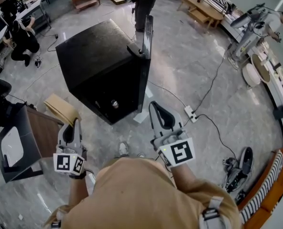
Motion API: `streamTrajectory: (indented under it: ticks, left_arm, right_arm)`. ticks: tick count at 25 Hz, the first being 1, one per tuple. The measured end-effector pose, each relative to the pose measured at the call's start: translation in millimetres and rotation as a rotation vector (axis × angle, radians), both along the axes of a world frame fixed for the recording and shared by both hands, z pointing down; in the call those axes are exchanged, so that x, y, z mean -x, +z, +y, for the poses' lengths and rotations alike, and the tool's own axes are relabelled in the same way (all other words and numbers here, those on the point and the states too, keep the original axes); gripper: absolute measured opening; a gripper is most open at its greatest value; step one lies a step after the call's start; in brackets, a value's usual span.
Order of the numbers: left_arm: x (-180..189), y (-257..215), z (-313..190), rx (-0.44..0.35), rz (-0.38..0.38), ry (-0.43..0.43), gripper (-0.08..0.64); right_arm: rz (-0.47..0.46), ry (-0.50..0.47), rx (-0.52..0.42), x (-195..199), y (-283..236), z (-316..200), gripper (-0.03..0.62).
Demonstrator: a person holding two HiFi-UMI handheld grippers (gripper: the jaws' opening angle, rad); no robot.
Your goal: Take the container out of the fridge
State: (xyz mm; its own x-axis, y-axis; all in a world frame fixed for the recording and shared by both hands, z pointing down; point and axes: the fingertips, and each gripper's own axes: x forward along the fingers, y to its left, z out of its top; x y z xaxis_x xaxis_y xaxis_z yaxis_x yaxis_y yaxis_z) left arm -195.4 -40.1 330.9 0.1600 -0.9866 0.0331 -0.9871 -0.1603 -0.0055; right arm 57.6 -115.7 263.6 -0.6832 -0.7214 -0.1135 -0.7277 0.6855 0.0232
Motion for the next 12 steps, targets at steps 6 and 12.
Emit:
streamTrajectory:
  ticks: [6,12]
  left_arm:
    - [16,-8,10,-0.025,0.014,-0.047,0.014]
    - [33,-20,12,-0.052,0.012,-0.088,0.014]
  right_arm:
    - [0.004,0.005,-0.024,-2,-9,-5,0.0]
    - [-0.005,0.022,-0.037,-6,-17,-11,0.0]
